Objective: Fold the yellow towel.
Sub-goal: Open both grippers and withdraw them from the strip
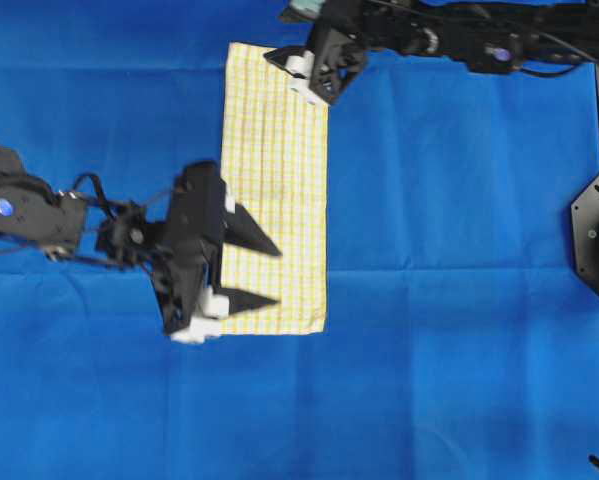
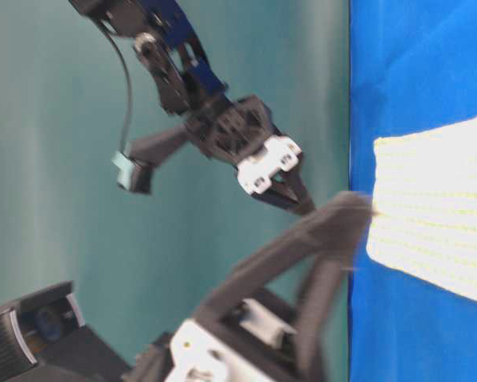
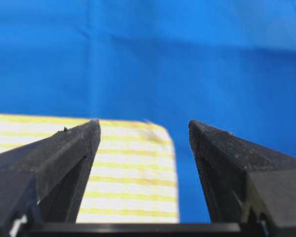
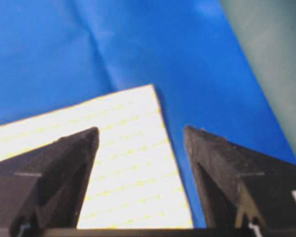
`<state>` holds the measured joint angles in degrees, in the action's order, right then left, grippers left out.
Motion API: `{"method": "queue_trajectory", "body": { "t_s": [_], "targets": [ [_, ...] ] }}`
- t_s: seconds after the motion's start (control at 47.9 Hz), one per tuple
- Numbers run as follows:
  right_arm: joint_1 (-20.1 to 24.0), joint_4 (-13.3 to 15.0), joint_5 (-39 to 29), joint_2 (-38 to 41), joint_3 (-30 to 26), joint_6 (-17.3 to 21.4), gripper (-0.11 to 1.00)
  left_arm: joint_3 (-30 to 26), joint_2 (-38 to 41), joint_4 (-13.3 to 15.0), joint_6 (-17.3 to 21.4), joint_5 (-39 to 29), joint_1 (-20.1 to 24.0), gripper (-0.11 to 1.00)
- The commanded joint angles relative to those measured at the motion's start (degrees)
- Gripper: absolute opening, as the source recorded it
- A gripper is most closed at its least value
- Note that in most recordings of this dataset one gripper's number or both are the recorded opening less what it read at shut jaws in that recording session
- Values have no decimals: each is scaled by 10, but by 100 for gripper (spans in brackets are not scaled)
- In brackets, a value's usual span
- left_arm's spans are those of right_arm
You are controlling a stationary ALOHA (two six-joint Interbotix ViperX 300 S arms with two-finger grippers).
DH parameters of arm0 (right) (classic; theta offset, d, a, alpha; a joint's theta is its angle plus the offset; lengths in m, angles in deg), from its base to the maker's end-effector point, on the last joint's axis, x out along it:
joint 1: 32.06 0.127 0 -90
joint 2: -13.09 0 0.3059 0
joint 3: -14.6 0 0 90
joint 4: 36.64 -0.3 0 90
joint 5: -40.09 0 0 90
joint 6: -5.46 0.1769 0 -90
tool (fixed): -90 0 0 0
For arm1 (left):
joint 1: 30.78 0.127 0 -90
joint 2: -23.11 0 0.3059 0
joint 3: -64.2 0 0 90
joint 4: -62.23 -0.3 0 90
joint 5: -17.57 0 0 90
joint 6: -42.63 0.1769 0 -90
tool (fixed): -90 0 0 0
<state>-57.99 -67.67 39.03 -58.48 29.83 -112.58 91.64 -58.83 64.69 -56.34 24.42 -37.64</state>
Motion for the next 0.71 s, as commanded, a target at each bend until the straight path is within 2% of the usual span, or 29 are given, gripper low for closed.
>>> {"method": "queue_trajectory", "body": {
  "t_s": [0.0,0.271,0.417,0.522,0.689],
  "targets": [
    [7,6,3,-57,21,-1,69,1,-28,-2,13,3,21,65],
    [36,7,32,-173,132,0,69,25,-53,-2,57,7,105,65],
    [61,6,62,-216,185,5,69,39,-63,-2,79,7,133,72],
    [69,5,70,-234,203,9,70,47,-69,-2,86,7,143,76],
    [72,1,72,-233,206,11,70,52,-70,-2,86,7,152,76]
  ]
}}
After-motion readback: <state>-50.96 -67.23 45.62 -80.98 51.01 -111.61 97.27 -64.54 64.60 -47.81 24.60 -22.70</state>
